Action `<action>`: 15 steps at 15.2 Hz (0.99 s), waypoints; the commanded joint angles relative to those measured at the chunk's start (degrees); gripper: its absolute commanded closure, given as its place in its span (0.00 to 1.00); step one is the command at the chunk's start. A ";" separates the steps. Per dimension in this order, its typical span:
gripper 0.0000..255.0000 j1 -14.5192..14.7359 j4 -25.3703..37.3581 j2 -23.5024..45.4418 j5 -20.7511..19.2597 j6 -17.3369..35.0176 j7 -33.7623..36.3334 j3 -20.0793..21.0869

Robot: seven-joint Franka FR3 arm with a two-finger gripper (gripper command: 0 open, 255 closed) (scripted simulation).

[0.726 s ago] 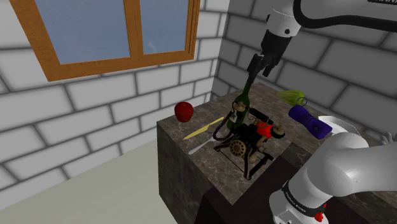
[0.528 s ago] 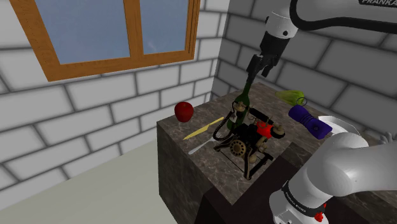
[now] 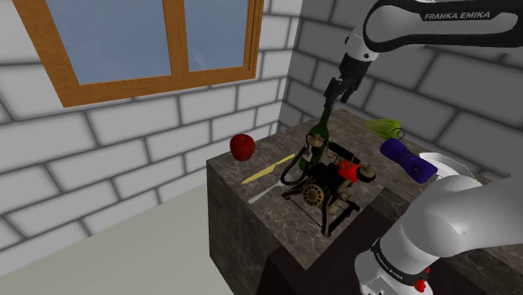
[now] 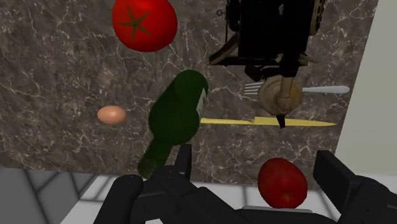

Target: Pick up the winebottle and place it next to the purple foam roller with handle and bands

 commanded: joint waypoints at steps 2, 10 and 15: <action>0.00 -0.63 2.00 5.15 -0.36 3.53 -3.90 -3.58; 0.00 -1.08 7.87 17.98 1.96 10.59 -13.02 -10.97; 0.00 -1.00 5.42 19.53 2.25 14.55 -13.29 -11.31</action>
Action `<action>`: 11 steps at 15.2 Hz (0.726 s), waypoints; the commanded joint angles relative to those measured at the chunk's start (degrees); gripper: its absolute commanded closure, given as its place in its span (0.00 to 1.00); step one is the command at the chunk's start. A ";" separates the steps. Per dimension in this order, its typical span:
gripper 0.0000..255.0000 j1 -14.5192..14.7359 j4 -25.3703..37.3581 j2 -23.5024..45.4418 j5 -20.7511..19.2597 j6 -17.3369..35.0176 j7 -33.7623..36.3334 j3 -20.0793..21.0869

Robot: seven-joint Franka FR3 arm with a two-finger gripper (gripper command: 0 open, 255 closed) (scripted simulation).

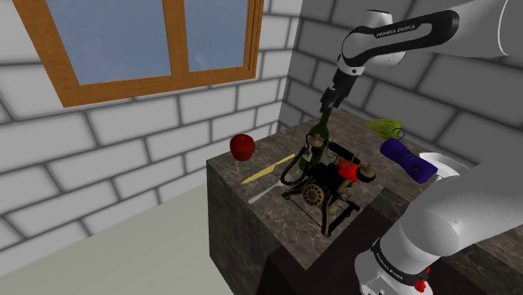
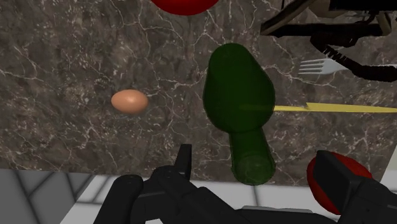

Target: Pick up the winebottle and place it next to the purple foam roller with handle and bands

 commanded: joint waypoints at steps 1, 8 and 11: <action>0.00 0.09 -0.81 0.80 0.19 1.62 -0.08 -0.11; 0.00 0.13 -1.51 1.38 0.32 2.88 -0.19 -0.22; 1.00 0.13 -1.50 1.38 0.32 2.87 -0.19 -0.22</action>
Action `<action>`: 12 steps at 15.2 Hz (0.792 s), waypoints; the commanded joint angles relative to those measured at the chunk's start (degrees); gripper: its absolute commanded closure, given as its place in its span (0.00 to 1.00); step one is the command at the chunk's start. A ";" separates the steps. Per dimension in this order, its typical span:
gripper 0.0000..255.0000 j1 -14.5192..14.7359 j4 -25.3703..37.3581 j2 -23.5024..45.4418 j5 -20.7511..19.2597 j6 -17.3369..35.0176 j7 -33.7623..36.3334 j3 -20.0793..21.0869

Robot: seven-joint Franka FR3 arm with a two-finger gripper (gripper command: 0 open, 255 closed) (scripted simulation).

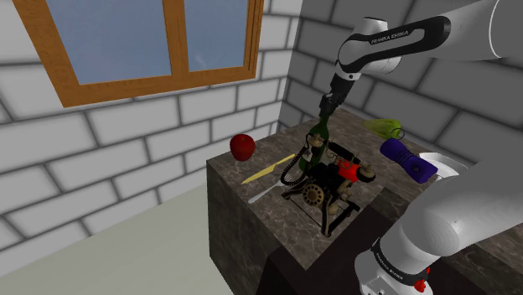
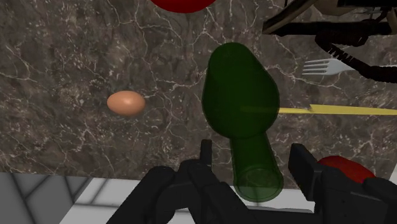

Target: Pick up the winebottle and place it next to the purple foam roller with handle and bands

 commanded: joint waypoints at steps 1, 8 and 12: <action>1.00 0.00 0.00 0.00 0.00 0.00 0.00 0.00; 1.00 0.00 0.00 0.00 0.00 0.00 0.00 0.00; 1.00 0.00 1.70 -0.70 -0.12 -2.38 0.18 0.20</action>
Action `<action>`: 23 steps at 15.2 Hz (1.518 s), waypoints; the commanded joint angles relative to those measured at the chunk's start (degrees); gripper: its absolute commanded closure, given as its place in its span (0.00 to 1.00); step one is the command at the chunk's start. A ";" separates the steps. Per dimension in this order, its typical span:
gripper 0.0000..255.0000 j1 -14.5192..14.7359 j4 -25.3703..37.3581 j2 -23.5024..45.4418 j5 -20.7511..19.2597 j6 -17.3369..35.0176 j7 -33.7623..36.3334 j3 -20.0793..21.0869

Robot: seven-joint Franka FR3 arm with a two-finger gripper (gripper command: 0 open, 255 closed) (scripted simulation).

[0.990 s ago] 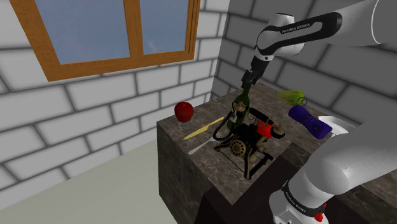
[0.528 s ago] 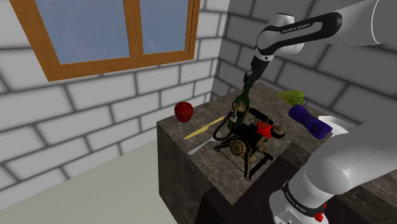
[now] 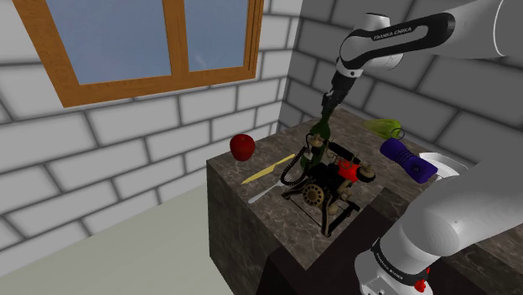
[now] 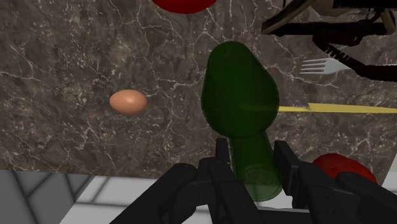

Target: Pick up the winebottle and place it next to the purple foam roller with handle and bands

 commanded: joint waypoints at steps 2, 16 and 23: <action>1.00 0.05 1.88 -0.47 -0.04 -2.31 0.19 0.22; 1.00 0.25 11.52 -1.74 -0.04 -13.20 0.59 0.94; 1.00 0.41 17.21 -1.43 0.16 -18.58 0.61 1.16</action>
